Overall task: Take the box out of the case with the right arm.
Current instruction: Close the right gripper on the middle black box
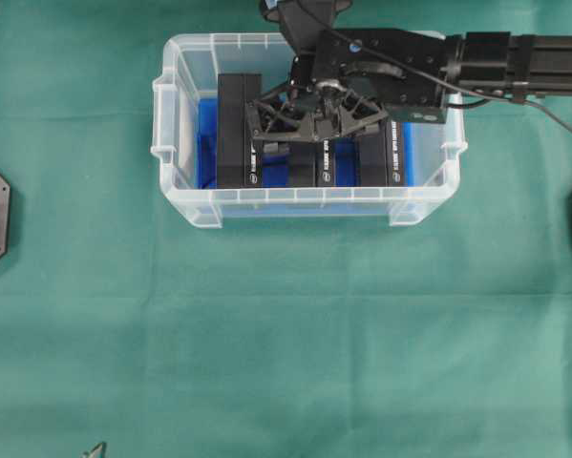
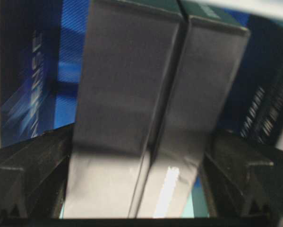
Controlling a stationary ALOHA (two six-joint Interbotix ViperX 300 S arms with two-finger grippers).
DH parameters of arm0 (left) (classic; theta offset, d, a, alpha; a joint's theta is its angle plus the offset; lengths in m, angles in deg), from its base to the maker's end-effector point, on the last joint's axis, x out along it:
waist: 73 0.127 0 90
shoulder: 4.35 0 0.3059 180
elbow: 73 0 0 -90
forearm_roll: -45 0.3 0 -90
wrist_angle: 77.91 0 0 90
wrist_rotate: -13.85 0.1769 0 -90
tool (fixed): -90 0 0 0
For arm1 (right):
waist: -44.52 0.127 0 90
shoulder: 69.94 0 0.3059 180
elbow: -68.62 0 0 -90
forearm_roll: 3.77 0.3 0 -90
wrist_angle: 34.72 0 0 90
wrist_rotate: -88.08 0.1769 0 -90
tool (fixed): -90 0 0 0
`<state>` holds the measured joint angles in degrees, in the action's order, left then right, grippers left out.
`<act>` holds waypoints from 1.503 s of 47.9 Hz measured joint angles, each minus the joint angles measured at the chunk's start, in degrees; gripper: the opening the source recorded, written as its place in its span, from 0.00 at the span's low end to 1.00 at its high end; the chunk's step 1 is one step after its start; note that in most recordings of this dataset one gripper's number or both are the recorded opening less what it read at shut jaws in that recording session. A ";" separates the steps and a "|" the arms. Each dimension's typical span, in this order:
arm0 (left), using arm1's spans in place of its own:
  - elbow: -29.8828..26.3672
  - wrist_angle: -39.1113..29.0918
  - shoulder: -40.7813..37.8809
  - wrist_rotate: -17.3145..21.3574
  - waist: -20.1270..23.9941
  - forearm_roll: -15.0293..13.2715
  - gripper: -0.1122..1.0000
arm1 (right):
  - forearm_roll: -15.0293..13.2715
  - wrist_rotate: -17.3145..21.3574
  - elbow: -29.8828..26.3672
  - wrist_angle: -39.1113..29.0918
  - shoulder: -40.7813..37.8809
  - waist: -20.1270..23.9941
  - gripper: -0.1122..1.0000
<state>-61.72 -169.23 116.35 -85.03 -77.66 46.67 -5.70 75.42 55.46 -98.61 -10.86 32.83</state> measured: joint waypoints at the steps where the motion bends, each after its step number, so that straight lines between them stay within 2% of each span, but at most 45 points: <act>1: 0.00 -0.09 0.00 0.00 0.00 0.00 0.10 | 0.00 0.00 0.09 0.18 -0.09 0.00 0.90; 7: 0.00 0.00 -0.09 0.00 0.00 0.00 0.10 | 0.00 0.18 0.09 0.70 -0.44 0.00 0.90; 17: 0.00 0.00 -0.18 0.00 0.00 0.00 0.10 | 0.09 3.16 0.09 0.62 -0.62 0.00 0.88; 21: 0.00 0.00 -0.18 0.00 0.00 0.00 0.10 | 0.53 3.87 0.18 0.62 -0.62 0.00 0.83; 25: 0.00 0.00 -0.09 0.00 0.00 0.00 0.10 | 0.79 4.92 0.18 0.62 -0.62 -0.09 0.70; 26: 0.00 0.00 -0.18 0.00 0.00 0.00 0.10 | 0.79 5.01 0.18 0.62 -0.62 -0.09 0.69; 49: 0.00 0.00 -0.18 0.09 0.00 0.00 0.10 | 0.88 5.80 -0.18 0.18 -0.62 0.00 0.69; 61: 0.00 0.00 -0.09 0.09 0.00 0.00 0.10 | 0.88 5.80 -4.39 -6.42 -0.26 0.18 0.69; 72: 0.00 0.00 -0.18 0.09 0.00 0.00 0.10 | 0.00 5.98 -11.51 -15.38 2.20 0.18 0.69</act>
<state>-61.72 -169.23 116.17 -84.94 -77.66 46.67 -5.70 81.40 43.95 -114.00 -8.66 33.00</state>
